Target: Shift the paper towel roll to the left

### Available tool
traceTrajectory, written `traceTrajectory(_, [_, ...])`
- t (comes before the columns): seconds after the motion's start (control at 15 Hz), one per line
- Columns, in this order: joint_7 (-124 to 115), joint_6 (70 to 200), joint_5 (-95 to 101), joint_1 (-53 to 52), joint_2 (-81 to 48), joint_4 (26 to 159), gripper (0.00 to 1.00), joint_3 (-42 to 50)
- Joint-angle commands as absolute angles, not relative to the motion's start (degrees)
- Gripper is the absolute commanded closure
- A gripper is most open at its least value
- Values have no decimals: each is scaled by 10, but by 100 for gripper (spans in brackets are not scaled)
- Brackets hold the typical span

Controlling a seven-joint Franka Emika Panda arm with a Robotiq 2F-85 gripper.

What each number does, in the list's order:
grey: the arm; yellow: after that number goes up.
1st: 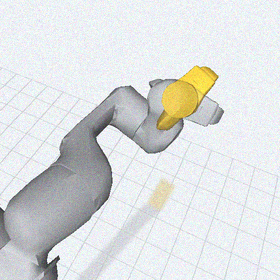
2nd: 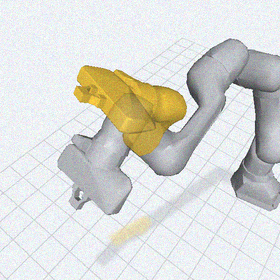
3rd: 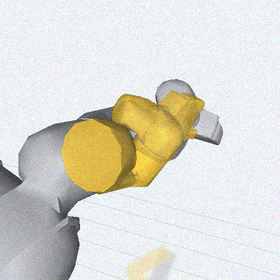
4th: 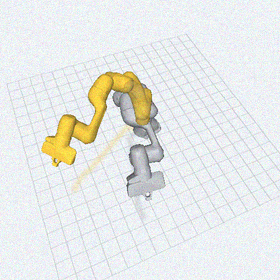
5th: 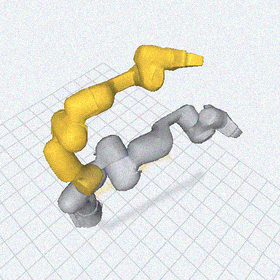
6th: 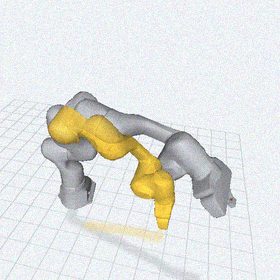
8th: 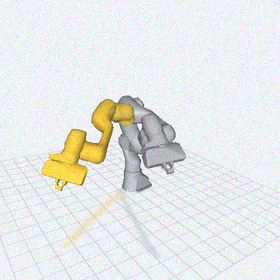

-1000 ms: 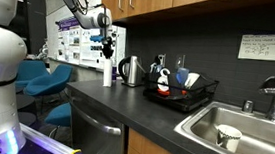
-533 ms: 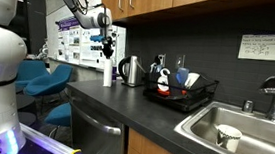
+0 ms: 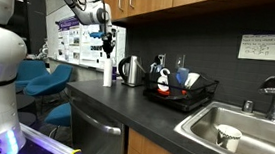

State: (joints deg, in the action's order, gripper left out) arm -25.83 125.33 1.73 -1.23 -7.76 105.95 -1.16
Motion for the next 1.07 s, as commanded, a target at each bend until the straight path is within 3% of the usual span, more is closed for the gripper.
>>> traceTrajectory(0.0, [-264,1232,30,-21,-35,1083,100,-7])
traceTrajectory(1.0, [-184,1118,18,16,178,1221,100,6])
